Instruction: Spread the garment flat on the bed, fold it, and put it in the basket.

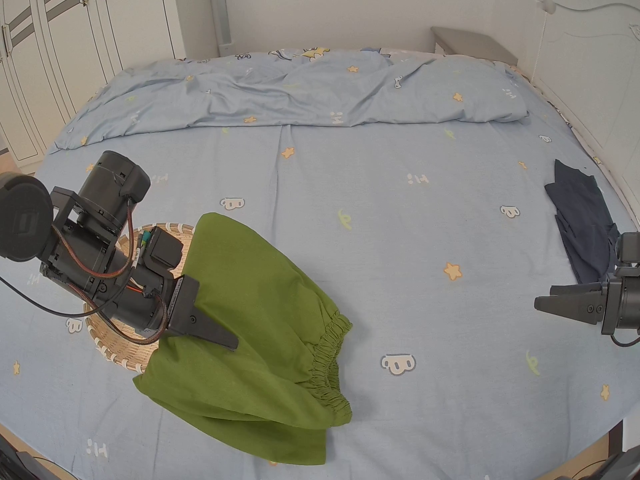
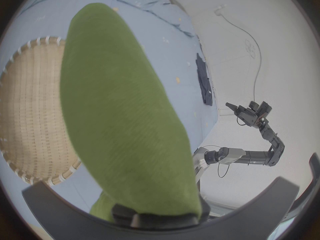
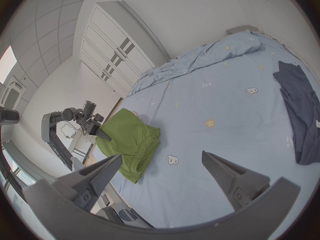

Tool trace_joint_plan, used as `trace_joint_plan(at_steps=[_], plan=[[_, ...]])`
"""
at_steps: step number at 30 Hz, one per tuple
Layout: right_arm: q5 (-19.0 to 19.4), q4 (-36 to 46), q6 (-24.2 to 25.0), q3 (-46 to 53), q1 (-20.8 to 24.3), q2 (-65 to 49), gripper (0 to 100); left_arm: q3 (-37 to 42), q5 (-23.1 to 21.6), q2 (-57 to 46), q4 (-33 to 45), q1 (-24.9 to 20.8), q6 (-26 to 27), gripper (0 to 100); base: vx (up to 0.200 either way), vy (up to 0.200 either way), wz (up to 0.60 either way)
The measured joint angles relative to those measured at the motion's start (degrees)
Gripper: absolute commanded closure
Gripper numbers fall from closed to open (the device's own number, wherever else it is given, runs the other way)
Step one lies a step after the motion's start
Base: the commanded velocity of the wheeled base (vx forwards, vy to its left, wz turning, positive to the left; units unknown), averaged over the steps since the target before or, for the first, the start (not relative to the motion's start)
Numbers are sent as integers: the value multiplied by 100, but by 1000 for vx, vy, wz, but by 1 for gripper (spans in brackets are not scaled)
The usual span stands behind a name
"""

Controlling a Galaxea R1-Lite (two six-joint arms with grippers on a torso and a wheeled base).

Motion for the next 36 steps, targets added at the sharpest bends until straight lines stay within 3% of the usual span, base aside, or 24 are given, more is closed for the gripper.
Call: trace_joint_plan(at_steps=[8, 14, 19, 27, 36], plan=[[-7, -2, -10, -5, 0, -9, 0, -72, 149, -499, -638, -334, 11, 100, 0, 0, 0], [-11, -2, -10, -5, -5, -9, 0, -77, 329, -857, -1118, -282, 11, 100, 0, 0, 0], [-11, -2, -11, 0, -2, -9, 0, 17, 551, -1156, -1854, 229, -22, 100, 0, 0, 0], [-7, -2, -11, 0, 0, -22, 0, 574, 575, -1343, -3593, 1543, -222, 100, 0, 0, 0], [1, -2, -11, 2, 0, -102, 0, 1698, 578, -1134, -3814, 2154, -573, 100, 0, 0, 0]])
